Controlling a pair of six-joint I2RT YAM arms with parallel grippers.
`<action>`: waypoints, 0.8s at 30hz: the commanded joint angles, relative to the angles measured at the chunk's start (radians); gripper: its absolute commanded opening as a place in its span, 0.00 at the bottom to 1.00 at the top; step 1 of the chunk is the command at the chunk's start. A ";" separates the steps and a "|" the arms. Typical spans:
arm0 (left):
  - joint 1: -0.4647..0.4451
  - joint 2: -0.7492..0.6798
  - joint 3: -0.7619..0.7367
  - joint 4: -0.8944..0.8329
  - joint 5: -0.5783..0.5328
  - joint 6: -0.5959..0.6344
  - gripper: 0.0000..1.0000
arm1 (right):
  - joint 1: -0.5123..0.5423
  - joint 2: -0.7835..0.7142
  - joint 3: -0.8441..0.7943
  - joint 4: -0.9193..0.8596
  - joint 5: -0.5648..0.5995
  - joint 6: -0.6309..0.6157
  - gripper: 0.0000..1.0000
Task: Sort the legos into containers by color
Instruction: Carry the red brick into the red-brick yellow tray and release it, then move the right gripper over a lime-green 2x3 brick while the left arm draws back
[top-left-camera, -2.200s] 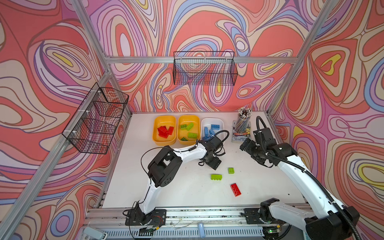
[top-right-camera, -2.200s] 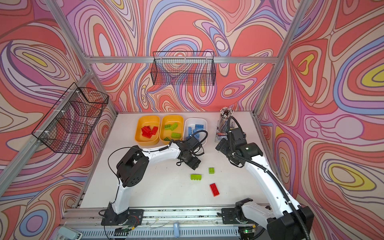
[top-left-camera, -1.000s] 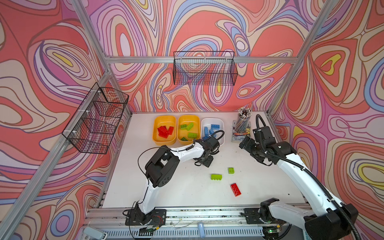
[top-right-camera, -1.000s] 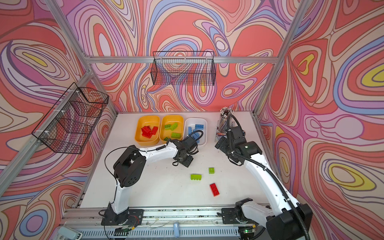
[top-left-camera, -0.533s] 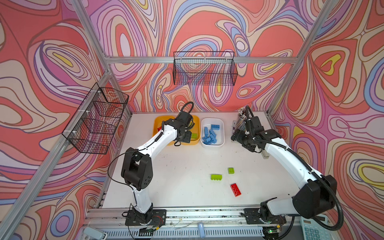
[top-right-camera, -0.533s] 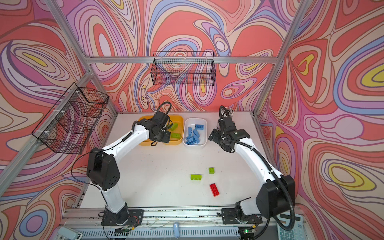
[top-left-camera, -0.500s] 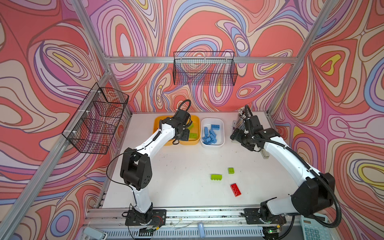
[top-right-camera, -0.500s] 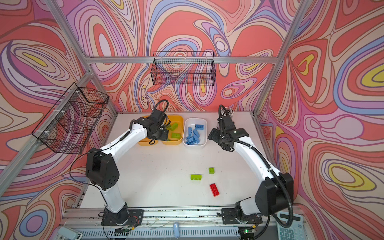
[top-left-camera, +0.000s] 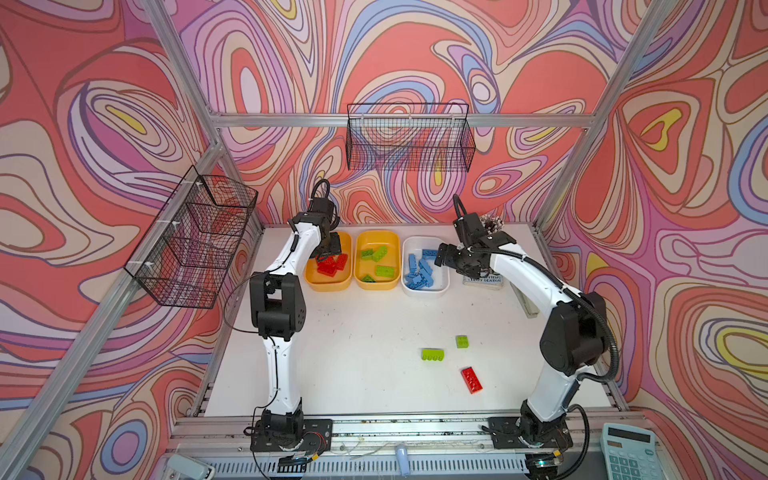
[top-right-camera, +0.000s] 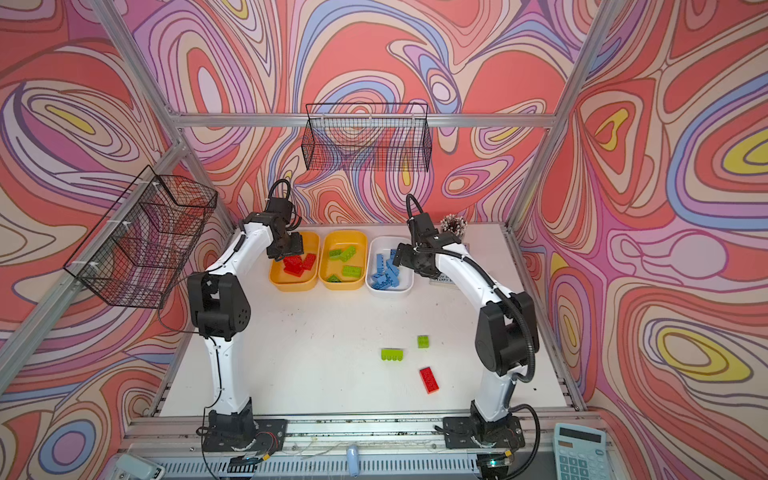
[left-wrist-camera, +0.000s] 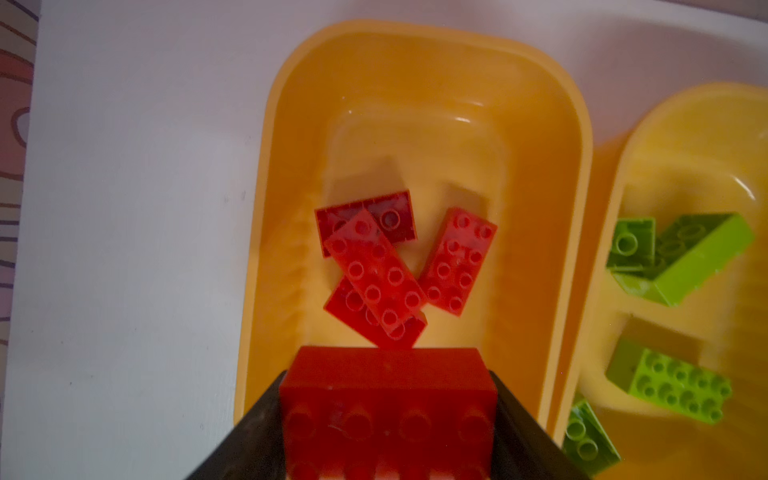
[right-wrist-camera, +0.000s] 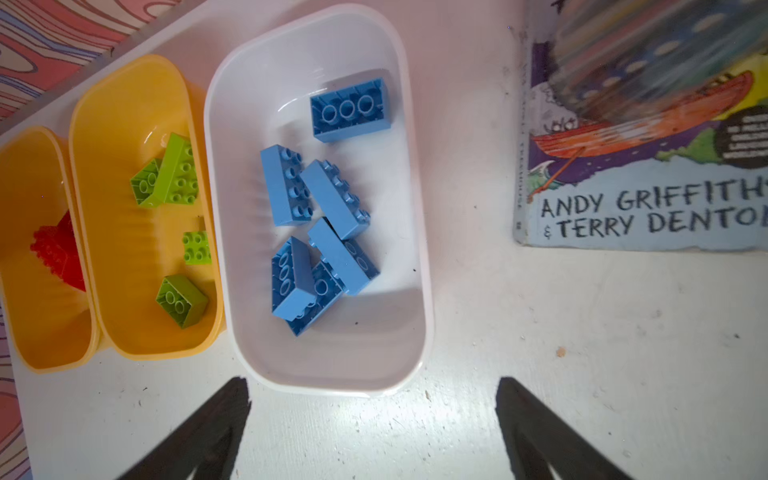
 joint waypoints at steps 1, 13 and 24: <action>0.021 0.080 0.138 -0.075 0.019 -0.021 0.67 | 0.015 0.040 0.054 -0.028 -0.012 -0.012 0.98; 0.027 0.110 0.195 -0.101 0.100 -0.075 1.00 | 0.102 0.061 0.064 -0.119 0.051 -0.033 0.98; -0.016 -0.382 -0.481 0.149 0.155 -0.140 1.00 | 0.289 -0.066 -0.164 -0.122 0.096 0.031 0.98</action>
